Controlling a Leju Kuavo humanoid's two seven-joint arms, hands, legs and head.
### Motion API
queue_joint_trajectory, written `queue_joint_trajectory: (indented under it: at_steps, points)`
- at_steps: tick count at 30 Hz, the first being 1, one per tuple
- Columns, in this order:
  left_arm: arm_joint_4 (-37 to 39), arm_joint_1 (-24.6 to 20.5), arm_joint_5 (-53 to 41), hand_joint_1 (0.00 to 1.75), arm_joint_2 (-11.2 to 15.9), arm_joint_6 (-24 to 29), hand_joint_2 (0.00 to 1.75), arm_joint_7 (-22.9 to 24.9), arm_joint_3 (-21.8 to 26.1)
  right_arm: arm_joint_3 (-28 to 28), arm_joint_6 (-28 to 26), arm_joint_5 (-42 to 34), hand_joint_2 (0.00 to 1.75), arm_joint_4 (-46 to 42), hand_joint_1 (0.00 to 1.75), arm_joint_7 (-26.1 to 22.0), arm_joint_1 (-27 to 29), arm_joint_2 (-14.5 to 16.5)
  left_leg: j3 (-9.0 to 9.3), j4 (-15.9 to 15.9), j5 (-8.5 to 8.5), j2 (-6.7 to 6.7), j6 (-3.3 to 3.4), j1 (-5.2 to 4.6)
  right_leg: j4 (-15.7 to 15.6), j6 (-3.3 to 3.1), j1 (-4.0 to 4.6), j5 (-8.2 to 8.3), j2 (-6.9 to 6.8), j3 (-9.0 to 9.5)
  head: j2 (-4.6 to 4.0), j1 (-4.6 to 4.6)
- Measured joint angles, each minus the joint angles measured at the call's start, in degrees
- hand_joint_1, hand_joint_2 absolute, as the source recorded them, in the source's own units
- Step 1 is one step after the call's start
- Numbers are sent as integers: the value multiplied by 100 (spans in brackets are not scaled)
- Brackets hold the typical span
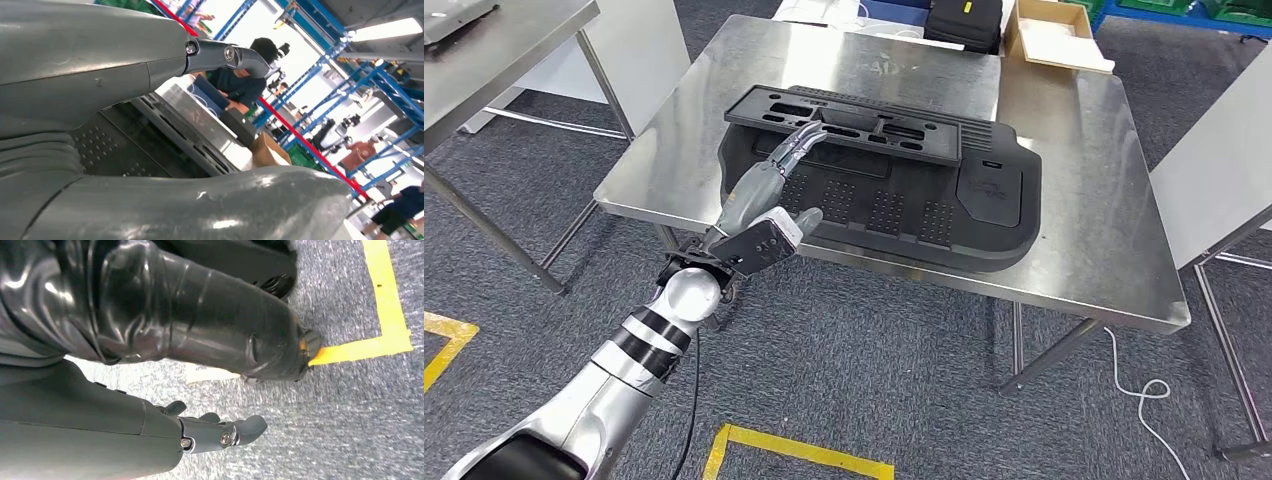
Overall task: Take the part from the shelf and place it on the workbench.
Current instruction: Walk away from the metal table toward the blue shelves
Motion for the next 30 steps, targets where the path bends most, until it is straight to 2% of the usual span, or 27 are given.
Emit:
queue_joint_trajectory:
  at_steps: [2,3,4,6,7,8,10,14,15,18,19,20,22,23,24,26,28,29,30]
  points:
    - [1,10,-1,0,0,-2,0,1,-3,-7,2,-13,0,0,0,0,-4,1,-26,1,7,75,27,-21,643,-1,3,-204,-12,-309,0,-1]
    - [2,13,-2,0,0,-3,0,1,-5,-10,2,-17,0,0,0,1,-2,1,-34,1,11,109,32,-29,689,21,5,-196,-17,-322,0,0]
    - [2,14,-4,0,0,-3,0,1,-7,-13,2,-20,0,0,0,1,-1,1,-36,1,13,142,33,-33,494,51,9,-110,-31,-209,0,-1]
    - [0,7,-8,0,0,-3,0,1,-10,-15,2,-22,0,0,0,2,-7,-3,-33,3,17,200,26,-43,-328,79,47,154,-155,240,0,2]
    - [-1,2,-9,0,2,-3,0,2,-10,-16,2,-22,0,0,0,2,-13,-5,-32,5,19,226,15,-54,-670,60,74,257,-215,431,0,1]
    - [-2,-1,-9,0,3,-3,0,2,-10,-16,4,-23,0,0,0,2,-17,-7,-32,6,23,252,-3,-64,-879,29,101,320,-254,543,0,1]
    - [-3,-3,-9,0,5,-3,0,3,-10,-18,7,-25,0,0,0,2,-18,-8,-33,6,33,287,-33,-75,-944,-21,126,356,-230,582,0,-2]
    - [-3,-2,-10,0,4,-3,0,3,-14,-21,11,-28,0,0,0,2,-15,-9,-29,-6,45,308,-52,-71,-937,-35,132,364,-203,569,0,-6]
    - [-5,-4,-13,0,5,-3,0,4,-14,-24,13,-31,0,0,0,3,-11,-8,-35,8,27,297,-80,-63,-957,-63,104,385,-176,574,0,-10]
    - [-13,21,-26,0,42,-3,0,14,-2,-33,17,-37,0,0,0,14,-1,4,-480,1112,-523,126,-214,-24,-1008,-184,5,454,16,591,0,-31]
    - [-14,33,-32,0,56,-3,0,17,3,-37,17,-38,0,0,0,17,0,7,-548,1332,-596,78,-243,-6,-995,-197,-6,455,83,590,0,-36]
    - [-14,38,-38,0,61,-3,0,18,7,-39,18,-38,0,0,0,17,0,11,-412,1096,-432,52,-265,22,-974,-185,-20,449,142,588,0,-36]
    - [-15,33,-45,0,64,-3,0,19,17,-44,18,-38,0,0,0,17,-11,15,-50,405,-185,-111,-305,81,-899,-132,-26,423,230,553,0,-42]
    - [-17,34,-47,0,67,-3,0,19,22,-47,19,-38,0,0,0,17,-17,15,48,204,-145,-187,-305,92,-873,-91,-22,419,271,518,0,-44]
    - [-19,36,-49,0,69,-3,0,20,26,-51,19,-38,0,0,0,18,-16,14,70,138,-163,-238,-284,81,-867,-50,-13,426,305,483,0,-49]
    - [-25,35,-53,0,67,-3,0,24,27,-61,19,-42,0,0,0,20,0,16,44,126,-145,-201,-192,44,-899,20,-19,462,361,432,0,-54]
    - [-34,20,-56,0,51,-3,0,25,26,-69,19,-49,0,0,0,24,16,22,34,100,-110,-130,-95,46,-787,46,-16,405,269,333,0,-38]
    - [-39,13,-56,0,43,-3,0,24,26,-71,19,-51,0,0,0,26,15,25,30,87,-98,-88,-56,52,-581,38,-6,308,181,217,0,-22]
    - [-43,11,-57,0,40,-3,0,25,27,-71,20,-51,0,0,0,27,10,28,24,85,-92,-44,-29,43,-242,22,5,164,79,46,0,-5]
